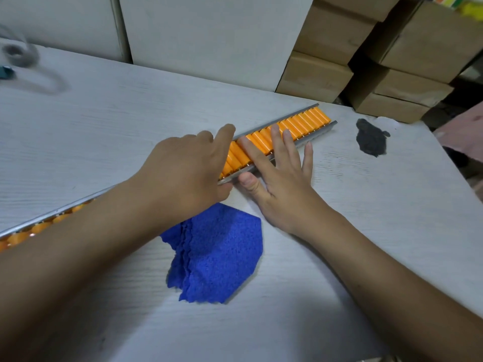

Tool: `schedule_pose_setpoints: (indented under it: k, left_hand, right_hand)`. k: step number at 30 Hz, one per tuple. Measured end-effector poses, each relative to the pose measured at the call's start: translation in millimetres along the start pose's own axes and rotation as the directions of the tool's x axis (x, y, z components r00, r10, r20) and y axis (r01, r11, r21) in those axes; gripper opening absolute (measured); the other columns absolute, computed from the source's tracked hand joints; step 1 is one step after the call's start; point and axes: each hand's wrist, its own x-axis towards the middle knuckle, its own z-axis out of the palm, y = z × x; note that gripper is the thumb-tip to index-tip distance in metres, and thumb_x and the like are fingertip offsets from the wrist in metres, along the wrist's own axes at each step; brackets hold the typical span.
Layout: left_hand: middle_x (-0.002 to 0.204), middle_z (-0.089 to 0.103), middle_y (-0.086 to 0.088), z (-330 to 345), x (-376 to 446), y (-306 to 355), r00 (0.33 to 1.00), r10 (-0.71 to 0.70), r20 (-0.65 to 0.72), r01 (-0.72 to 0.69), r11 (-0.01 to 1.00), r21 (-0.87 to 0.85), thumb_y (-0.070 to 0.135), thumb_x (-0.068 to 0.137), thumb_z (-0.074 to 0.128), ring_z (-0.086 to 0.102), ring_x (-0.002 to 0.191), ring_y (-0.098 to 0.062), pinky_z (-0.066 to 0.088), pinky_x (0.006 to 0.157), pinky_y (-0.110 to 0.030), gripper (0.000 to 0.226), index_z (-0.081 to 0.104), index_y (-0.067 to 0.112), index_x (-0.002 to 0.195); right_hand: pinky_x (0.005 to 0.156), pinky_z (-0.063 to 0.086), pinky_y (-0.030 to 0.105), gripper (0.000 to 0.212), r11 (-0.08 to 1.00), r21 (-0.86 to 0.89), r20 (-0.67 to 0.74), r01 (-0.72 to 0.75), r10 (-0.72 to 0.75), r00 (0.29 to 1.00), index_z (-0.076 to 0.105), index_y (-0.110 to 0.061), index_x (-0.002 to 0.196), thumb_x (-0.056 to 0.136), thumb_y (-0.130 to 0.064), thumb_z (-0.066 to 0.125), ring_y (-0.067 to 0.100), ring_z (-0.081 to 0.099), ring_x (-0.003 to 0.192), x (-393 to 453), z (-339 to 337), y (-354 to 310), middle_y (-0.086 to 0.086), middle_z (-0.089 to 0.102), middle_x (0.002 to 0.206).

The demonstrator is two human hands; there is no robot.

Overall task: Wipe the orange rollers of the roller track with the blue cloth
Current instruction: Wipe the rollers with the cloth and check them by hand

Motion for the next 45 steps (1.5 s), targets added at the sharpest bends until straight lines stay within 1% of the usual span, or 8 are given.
schedule_pose_setpoints:
  k: [8,14,19,20,24,27,33,45]
  left_hand:
    - [0.104,0.055,-0.004,-5,-15,-6,1.0,-0.015,-0.009,0.015,1.0,0.0,0.05,0.079,0.056,0.056,0.086,-0.025,0.038,0.061,-0.032,0.081,0.016,0.022,0.144]
    - [0.089,0.063,-0.009,-10,-34,-15,0.997,-0.04,0.06,0.036,0.998,0.058,0.045,0.066,0.073,0.06,0.068,-0.029,0.035,0.051,-0.029,0.089,0.035,0.015,0.14]
    - [0.082,0.063,-0.01,-11,-45,-22,0.994,-0.058,0.093,0.048,0.993,0.107,0.044,0.058,0.076,0.059,0.058,-0.029,0.042,0.046,-0.03,0.092,0.038,0.014,0.136]
    - [0.085,0.062,-0.01,-14,-45,-19,0.993,-0.07,0.095,0.059,0.992,0.115,0.044,0.059,0.075,0.059,0.06,-0.028,0.042,0.046,-0.029,0.094,0.035,0.015,0.138]
    - [0.112,0.052,-0.004,-11,-24,0,0.995,-0.081,0.06,0.074,0.992,0.101,0.055,0.077,0.056,0.056,0.09,-0.023,0.039,0.062,-0.031,0.092,0.004,0.023,0.146]
    - [0.111,0.052,-0.006,-1,0,13,0.994,-0.071,0.082,0.067,0.997,0.042,0.05,0.081,0.055,0.055,0.094,-0.025,0.037,0.065,-0.033,0.083,0.01,0.02,0.144]
    - [0.102,0.054,-0.006,2,7,12,0.995,-0.062,0.073,0.058,0.997,0.05,0.048,0.082,0.057,0.056,0.085,-0.024,0.039,0.06,-0.033,0.073,0.022,0.017,0.138]
    - [0.102,0.054,-0.003,3,-1,10,0.997,-0.066,0.044,0.066,0.998,-0.006,0.051,0.082,0.055,0.054,0.084,-0.022,0.041,0.062,-0.034,0.073,0.021,0.019,0.139]
  right_hand:
    - [0.106,-0.028,0.044,0.072,1.0,-0.008,0.005,-0.012,0.012,1.0,-0.002,-0.046,0.147,0.081,-0.075,-0.001,0.016,-0.033,0.139,-1,-2,10,0.005,-0.021,0.158]
    - [0.107,-0.028,0.044,0.072,1.0,0.001,0.005,-0.006,0.006,1.0,-0.001,-0.046,0.148,0.081,-0.074,0.0,0.016,-0.032,0.139,-3,-3,15,0.005,-0.022,0.158]
    - [0.107,-0.028,0.044,0.07,1.0,0.01,-0.015,-0.019,0.019,1.0,0.001,-0.046,0.148,0.083,-0.073,0.002,0.016,-0.031,0.14,-1,-3,21,0.006,-0.02,0.158]
    - [0.107,-0.028,0.044,0.069,1.0,0.008,-0.017,-0.02,0.02,1.0,0.002,-0.046,0.148,0.084,-0.072,0.003,0.016,-0.031,0.14,0,-3,22,0.007,-0.02,0.158]
    - [0.105,-0.031,0.04,0.067,1.0,0.003,-0.009,-0.012,0.012,1.0,0.001,-0.046,0.148,0.085,-0.071,0.005,0.016,-0.032,0.139,-1,-2,21,0.006,-0.021,0.158]
    - [0.104,-0.031,0.04,0.067,1.0,0.007,-0.018,-0.01,0.011,1.0,0.004,-0.048,0.147,0.084,-0.072,0.004,0.016,-0.031,0.14,-1,-2,21,0.005,-0.02,0.158]
    - [0.105,-0.03,0.042,0.064,0.999,-0.033,-0.037,-0.038,0.037,0.999,0.006,-0.049,0.146,0.086,-0.072,0.004,0.017,-0.03,0.14,6,-7,35,0.005,-0.02,0.158]
    - [0.105,-0.029,0.044,0.061,0.975,-0.027,-0.047,-0.222,0.221,0.974,0.005,-0.049,0.146,0.088,-0.068,0.005,0.018,-0.026,0.142,22,-14,78,0.005,-0.016,0.159]
